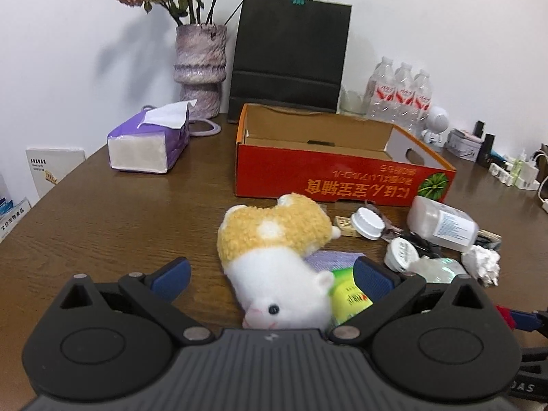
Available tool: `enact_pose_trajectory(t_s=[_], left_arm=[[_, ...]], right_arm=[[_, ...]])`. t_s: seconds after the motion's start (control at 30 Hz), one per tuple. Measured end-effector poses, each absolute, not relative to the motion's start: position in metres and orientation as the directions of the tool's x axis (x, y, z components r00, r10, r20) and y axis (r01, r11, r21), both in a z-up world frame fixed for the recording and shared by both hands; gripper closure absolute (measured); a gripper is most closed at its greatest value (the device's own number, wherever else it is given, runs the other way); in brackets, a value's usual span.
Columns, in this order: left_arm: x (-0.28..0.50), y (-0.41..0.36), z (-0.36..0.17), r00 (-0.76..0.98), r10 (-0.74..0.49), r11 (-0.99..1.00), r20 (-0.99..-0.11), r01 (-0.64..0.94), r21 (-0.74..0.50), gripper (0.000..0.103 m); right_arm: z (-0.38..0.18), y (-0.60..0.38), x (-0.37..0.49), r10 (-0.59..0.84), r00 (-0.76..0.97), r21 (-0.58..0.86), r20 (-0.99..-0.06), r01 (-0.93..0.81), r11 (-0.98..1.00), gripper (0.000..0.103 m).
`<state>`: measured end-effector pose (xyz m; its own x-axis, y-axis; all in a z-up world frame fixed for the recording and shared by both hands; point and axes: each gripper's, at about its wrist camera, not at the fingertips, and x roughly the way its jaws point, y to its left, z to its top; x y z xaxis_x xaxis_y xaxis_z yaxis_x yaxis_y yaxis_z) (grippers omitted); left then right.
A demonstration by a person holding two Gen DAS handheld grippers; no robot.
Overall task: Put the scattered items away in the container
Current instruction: 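Close the left tool on the plush hamster while the right tool grasps the red rose, then carry the hamster and rose over the box and open both tools to drop them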
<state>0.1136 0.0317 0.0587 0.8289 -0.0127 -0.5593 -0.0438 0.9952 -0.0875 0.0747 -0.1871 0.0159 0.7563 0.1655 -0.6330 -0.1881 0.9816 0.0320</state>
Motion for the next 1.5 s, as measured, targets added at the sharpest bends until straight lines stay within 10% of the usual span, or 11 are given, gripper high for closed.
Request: enact_pose_trajectory(t_s=[0.2, 0.4, 1.17, 1.5], left_arm=[[0.138, 0.042, 0.047, 0.794, -0.008, 0.990, -0.608, -0.079, -0.116, 0.007], [0.146, 0.053, 0.042, 0.778, -0.082, 0.978, -0.623, -0.056, -0.199, 0.056], [0.196, 0.048, 0.127, 0.929, -0.157, 0.952, -0.334, 0.052, -0.301, 0.057], [0.296, 0.035, 0.083, 0.898, -0.117, 0.944, -0.424, -0.032, -0.327, 0.057]], right_arm=[[0.019, -0.188, 0.086, 0.170, 0.749, 0.039, -0.641, -0.189, 0.981, 0.049], [0.025, -0.189, 0.092, 0.177, 0.757, 0.039, -0.629, -0.197, 0.980, 0.060], [0.107, -0.179, 0.175, 0.246, 0.884, 0.026, -0.397, -0.257, 0.966, 0.064], [0.098, -0.149, 0.301, 0.223, 0.859, 0.095, -0.461, -0.202, 0.975, 0.064]])
